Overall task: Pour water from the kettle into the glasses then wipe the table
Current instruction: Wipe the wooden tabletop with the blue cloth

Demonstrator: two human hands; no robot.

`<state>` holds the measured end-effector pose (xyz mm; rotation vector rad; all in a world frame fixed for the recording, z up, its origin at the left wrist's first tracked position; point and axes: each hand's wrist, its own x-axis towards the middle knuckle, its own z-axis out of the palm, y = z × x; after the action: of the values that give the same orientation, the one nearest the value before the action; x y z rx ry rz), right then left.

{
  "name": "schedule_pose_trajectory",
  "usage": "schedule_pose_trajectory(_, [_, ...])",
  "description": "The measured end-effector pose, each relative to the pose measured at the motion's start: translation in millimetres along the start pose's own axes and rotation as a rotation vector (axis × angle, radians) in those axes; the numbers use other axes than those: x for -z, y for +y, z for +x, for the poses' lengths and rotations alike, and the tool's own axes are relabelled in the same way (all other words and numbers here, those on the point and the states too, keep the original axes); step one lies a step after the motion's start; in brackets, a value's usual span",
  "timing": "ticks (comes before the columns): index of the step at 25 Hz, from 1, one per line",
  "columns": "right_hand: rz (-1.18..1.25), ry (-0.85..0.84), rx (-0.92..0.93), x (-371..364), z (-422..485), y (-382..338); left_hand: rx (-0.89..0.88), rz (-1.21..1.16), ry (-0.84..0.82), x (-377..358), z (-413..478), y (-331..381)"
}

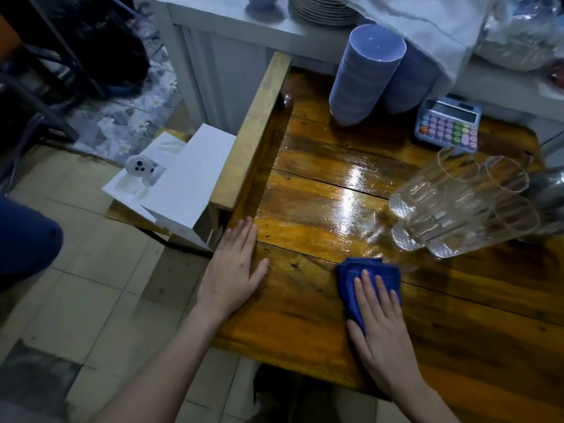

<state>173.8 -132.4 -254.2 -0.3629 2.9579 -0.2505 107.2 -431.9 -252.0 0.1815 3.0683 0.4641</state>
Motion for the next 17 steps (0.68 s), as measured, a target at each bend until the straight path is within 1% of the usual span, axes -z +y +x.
schedule_pose_trajectory(2, [0.016,0.030,-0.043,0.2,25.0,-15.9,0.006,-0.007,0.004,0.9,-0.2,-1.0])
schedule_pose_trajectory(3, [0.010,0.031,-0.028,2.5,41.3,-23.3,0.008,-0.012,0.009,1.2,0.3,-1.3])
schedule_pose_trajectory(7, [-0.028,-0.010,0.177,5.9,105.0,-63.7,0.015,-0.014,0.010,0.9,1.9,-0.5])
schedule_pose_trajectory(10, [-0.006,-0.063,0.313,3.0,122.2,-86.1,0.030,-0.016,0.021,2.1,2.1,0.6])
schedule_pose_trajectory(14, [0.001,-0.195,0.612,14.0,111.9,-46.6,0.031,-0.034,0.025,5.0,3.4,1.1])
schedule_pose_trajectory(15, [0.001,-0.212,0.639,18.2,110.8,-33.6,0.031,-0.038,0.025,5.3,4.1,1.7])
schedule_pose_trajectory(17, [0.008,-0.199,0.572,23.6,123.4,-17.1,0.043,-0.047,0.025,6.2,4.3,2.3])
